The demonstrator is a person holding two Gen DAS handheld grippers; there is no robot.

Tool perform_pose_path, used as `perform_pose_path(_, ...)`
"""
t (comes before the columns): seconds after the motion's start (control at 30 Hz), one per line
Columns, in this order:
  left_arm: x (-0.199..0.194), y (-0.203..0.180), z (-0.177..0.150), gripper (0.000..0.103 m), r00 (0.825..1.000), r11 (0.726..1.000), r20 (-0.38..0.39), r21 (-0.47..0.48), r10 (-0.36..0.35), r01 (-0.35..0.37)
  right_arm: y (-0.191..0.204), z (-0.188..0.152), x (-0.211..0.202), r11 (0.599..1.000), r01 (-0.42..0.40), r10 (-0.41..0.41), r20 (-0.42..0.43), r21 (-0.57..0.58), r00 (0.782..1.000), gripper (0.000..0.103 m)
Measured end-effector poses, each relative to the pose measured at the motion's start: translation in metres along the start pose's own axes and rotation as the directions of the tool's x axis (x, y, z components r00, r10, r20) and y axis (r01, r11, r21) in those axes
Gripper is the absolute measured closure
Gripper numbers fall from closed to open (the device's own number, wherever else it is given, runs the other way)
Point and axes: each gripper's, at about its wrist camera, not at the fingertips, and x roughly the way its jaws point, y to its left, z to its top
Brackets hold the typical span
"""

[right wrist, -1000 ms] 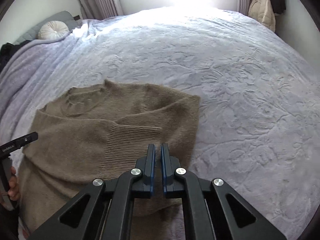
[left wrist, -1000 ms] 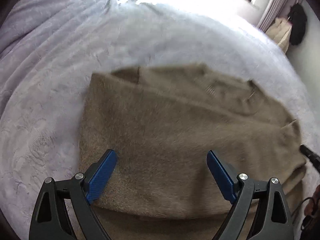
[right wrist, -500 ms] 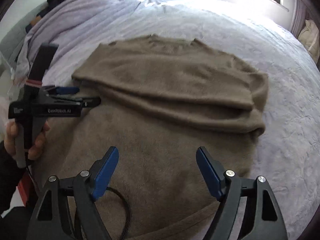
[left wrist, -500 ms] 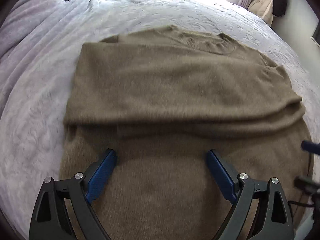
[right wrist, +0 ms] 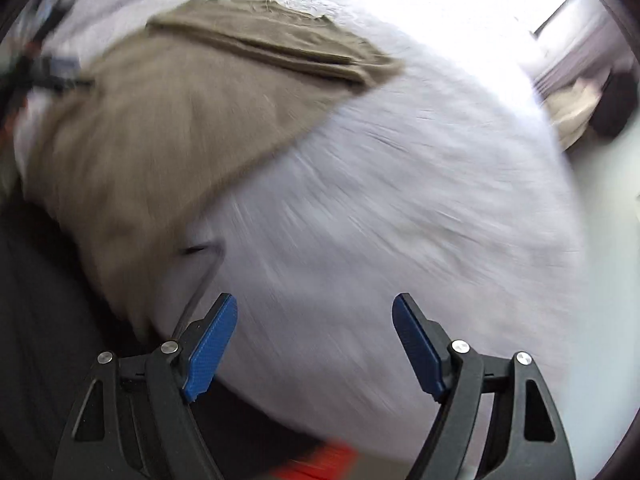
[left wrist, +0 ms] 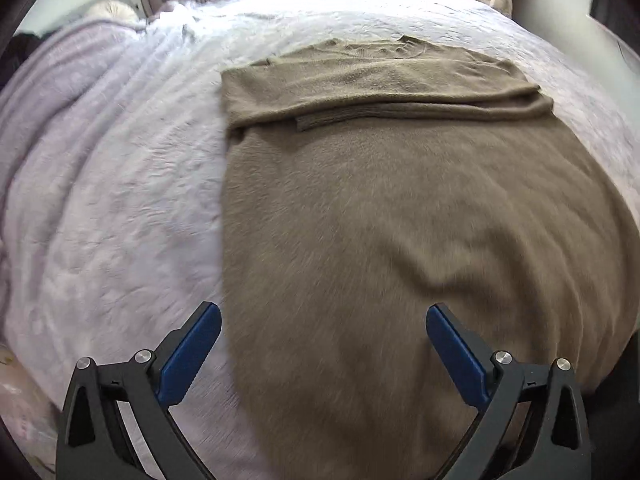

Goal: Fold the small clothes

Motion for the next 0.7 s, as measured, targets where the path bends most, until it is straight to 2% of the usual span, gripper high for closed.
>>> perform_pose_path(0.07, -0.019, 0.000, -0.016, 0.000, 0.999, 0.999, 0.035, 0.035, 0.030, -0.031, -0.007, -0.033, -0.028, 0.986, 0.151, -0.152, -0.010, -0.074, 0.988, 0.020)
perform_pose_path(0.13, -0.034, 0.003, -0.026, 0.000, 0.997, 0.998, 0.063, 0.041, 0.040, -0.042, -0.020, -0.062, -0.047, 0.958, 0.276, -0.280, -0.044, -0.078, 0.959, 0.020)
perform_pose_path(0.17, -0.043, 0.004, -0.032, 0.000, 0.996, 0.999, 0.083, 0.032, 0.028, -0.031, -0.028, -0.077, -0.058, 0.936, 0.347, -0.350, -0.057, -0.054, 0.935, 0.020)
perform_pose_path(0.23, -0.057, 0.007, -0.035, 0.000, 0.992, 0.999, 0.123, 0.000, -0.033, 0.033, -0.034, -0.088, -0.076, 0.917, 0.398, -0.398, -0.019, 0.013, 0.917, 0.020)
perform_pose_path(0.27, -0.062, 0.007, -0.033, 0.000, 0.986, 0.996, 0.141, -0.030, -0.084, 0.089, -0.033, -0.091, -0.087, 0.923, 0.380, -0.383, 0.046, 0.060, 0.923, 0.020)
perform_pose_path(0.33, -0.060, 0.004, -0.026, 0.000, 0.976, 0.984, 0.154, -0.065, -0.154, 0.166, -0.015, -0.083, -0.105, 0.959, 0.267, -0.283, 0.235, 0.099, 0.930, 0.019)
perform_pose_path(0.37, -0.055, -0.001, -0.021, 0.000, 0.974, 0.980, 0.145, -0.078, -0.172, 0.185, -0.002, -0.074, -0.110, 0.979, 0.185, -0.203, 0.342, 0.085, 0.917, 0.016)
perform_pose_path(0.4, -0.048, -0.010, -0.016, 0.000, 0.974, 0.977, 0.127, -0.079, -0.186, 0.197, 0.015, -0.061, -0.110, 0.994, 0.093, -0.107, 0.438, 0.054, 0.892, 0.013)
perform_pose_path(0.43, -0.042, -0.020, -0.013, 0.000, 0.974, 0.976, 0.115, -0.072, -0.196, 0.205, 0.032, -0.045, -0.104, 1.000, 0.011, -0.019, 0.496, 0.019, 0.868, 0.012)
perform_pose_path(0.47, -0.033, -0.031, -0.010, 0.000, 0.974, 0.976, 0.100, -0.061, -0.203, 0.209, 0.051, -0.025, -0.093, 0.998, -0.055, 0.057, 0.516, -0.019, 0.855, 0.012)
perform_pose_path(0.5, -0.027, -0.039, -0.009, 0.000, 0.977, 0.979, 0.089, -0.054, -0.193, 0.199, 0.070, -0.006, -0.079, 0.993, -0.099, 0.117, 0.505, -0.063, 0.855, 0.012)
perform_pose_path(0.57, -0.015, -0.054, -0.010, 0.000, 0.984, 0.987, 0.075, -0.013, -0.161, 0.162, 0.110, 0.037, -0.045, 0.979, -0.138, 0.192, 0.450, -0.150, 0.872, 0.012)
perform_pose_path(0.6, -0.008, -0.059, -0.013, 0.000, 0.990, 0.992, 0.066, 0.010, -0.123, 0.123, 0.125, 0.051, -0.031, 0.973, -0.150, 0.214, 0.432, -0.177, 0.876, 0.012)
perform_pose_path(0.67, 0.012, -0.055, -0.021, 0.000, 0.999, 0.999, 0.011, 0.023, -0.043, 0.043, 0.149, 0.080, 0.001, 0.961, -0.185, 0.254, 0.383, -0.208, 0.888, 0.012)
perform_pose_path(0.7, 0.017, -0.049, -0.027, 0.000, 0.999, 0.999, -0.002, 0.014, -0.046, 0.046, 0.154, 0.083, 0.015, 0.958, -0.203, 0.265, 0.355, -0.204, 0.897, 0.012)
